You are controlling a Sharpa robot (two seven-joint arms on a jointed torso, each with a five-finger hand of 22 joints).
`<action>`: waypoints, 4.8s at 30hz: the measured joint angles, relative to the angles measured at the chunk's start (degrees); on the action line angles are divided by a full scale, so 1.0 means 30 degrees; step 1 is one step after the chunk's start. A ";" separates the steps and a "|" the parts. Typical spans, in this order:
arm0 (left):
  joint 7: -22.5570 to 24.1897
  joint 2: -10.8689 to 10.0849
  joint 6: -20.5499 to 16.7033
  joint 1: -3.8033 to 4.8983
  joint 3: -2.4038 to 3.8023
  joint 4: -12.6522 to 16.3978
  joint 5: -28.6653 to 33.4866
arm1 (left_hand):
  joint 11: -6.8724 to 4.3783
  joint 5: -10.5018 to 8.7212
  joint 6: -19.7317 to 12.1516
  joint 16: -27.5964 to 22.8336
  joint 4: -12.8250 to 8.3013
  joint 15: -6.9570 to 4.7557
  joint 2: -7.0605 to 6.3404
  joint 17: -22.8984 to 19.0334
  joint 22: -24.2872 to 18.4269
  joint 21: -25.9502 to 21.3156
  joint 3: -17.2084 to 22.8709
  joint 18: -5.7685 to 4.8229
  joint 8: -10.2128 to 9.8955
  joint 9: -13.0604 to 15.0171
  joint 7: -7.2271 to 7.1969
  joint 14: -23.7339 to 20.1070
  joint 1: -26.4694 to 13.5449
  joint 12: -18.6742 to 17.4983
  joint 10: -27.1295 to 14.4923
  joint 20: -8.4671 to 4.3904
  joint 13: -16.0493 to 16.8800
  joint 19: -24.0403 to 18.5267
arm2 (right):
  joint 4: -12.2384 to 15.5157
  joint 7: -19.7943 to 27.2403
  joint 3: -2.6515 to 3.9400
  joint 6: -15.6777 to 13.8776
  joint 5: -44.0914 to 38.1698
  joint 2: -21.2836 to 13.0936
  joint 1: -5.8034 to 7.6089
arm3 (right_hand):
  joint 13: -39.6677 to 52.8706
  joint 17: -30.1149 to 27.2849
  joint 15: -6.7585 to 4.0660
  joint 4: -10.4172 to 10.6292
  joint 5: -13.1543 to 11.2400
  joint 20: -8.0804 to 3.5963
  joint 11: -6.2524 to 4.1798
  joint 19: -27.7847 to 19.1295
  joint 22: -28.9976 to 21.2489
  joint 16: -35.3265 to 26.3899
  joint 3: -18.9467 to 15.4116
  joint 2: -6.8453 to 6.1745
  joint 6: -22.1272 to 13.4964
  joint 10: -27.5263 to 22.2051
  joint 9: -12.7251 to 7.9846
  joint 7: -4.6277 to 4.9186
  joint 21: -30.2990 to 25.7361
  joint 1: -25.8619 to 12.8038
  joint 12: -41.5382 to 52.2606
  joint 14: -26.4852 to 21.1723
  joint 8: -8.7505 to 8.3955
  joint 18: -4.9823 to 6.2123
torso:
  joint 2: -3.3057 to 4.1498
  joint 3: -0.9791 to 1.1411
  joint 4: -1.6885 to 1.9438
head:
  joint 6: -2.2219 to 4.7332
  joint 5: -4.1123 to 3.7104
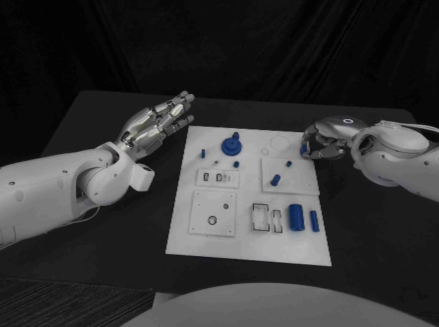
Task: Assemble the parts on the task board
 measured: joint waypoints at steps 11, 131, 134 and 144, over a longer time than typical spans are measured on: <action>0.0000 -0.0034 0.0022 -0.0009 0.0000 -0.0008 0.0000 | 0.0000 0.0000 0.0000 0.0000 0.0000 0.0000 0.0000 -0.0007 0.0000 0.0000 0.0000 0.0000 0.0000 0.0000 0.0000 0.0000 0.0000 0.0000 0.0000 0.0000 0.0004 0.0000 | 0.0787 0.0007 0.0000 -0.0883 -0.0002 -0.0260 0.0003 | -0.0001 0.0000 0.0001 -0.0018 0.0355 -0.0001 0.0001 0.0000 -0.0001 0.0000 0.0018 0.0020 -0.0003 0.0000 0.0008 0.0002 0.0000 0.0023 0.0000 0.0000 0.0071 0.0000 | -0.0015 -0.0002 -0.0016 | 0.0000 0.0015; -0.0045 0.0534 0.0815 -0.0036 0.0000 -0.0466 -0.0004 | -0.0002 0.0000 -0.0001 0.0000 0.0004 0.0000 0.0000 -0.0005 -0.0016 0.0000 0.0212 -0.0001 0.0000 -0.0001 0.0000 0.0000 0.0000 0.0000 -0.0002 0.0000 0.0009 0.0000 | 0.3582 -0.1870 0.0053 0.0153 -0.1874 0.4560 -0.1036 | 0.0000 0.0014 0.0254 -0.2418 -0.0748 0.0205 0.0143 0.0069 0.0011 -0.0504 0.0675 0.0520 0.0121 -0.0004 0.0265 0.0212 -0.0520 -0.0640 0.0000 -0.0015 0.0531 0.0001 | -0.0007 -0.0002 0.0004 | 0.0000 -0.0029; -0.0048 0.0458 0.0819 -0.0036 0.0000 -0.0435 -0.0004 | -0.0002 0.0000 0.0000 0.0000 0.0004 0.0000 0.0000 -0.0004 -0.0016 0.0000 0.0212 0.0000 0.0000 -0.0001 0.0000 -0.0001 0.0000 0.0000 -0.0002 0.0000 0.0010 0.0000 | 0.3597 -0.1833 0.0025 -0.0039 -0.1878 0.4516 -0.1051 | 0.0000 0.0014 0.0255 -0.2399 -0.1594 0.0204 0.0143 0.0069 0.0010 -0.0505 0.0557 0.0534 -0.0587 -0.0004 0.0338 0.0420 -0.0520 -0.0999 0.0000 -0.0015 0.0222 0.0000 | -0.0007 -0.0004 0.0005 | 0.0000 -0.0020; -0.0060 0.0327 0.0821 -0.0039 0.0000 -0.0261 -0.0004 | -0.0002 0.0000 0.0000 0.0000 0.0004 0.0000 0.0000 0.0002 -0.0014 0.0000 0.0211 -0.0001 0.0000 -0.0001 0.0000 0.0000 0.0000 0.0000 -0.0003 -0.0001 0.0014 0.0000 | 0.3597 -0.1634 0.0019 -0.0862 -0.1886 0.4595 -0.1062 | 0.0000 0.0012 0.0254 -0.1932 -0.4705 0.0204 0.0236 0.0069 0.0008 -0.0504 -0.0016 0.0226 -0.2133 0.0000 -0.0577 0.0647 -0.0520 -0.1775 0.0000 -0.0015 -0.0989 0.0002 | -0.0004 -0.0013 -0.0020 | 0.0000 0.0035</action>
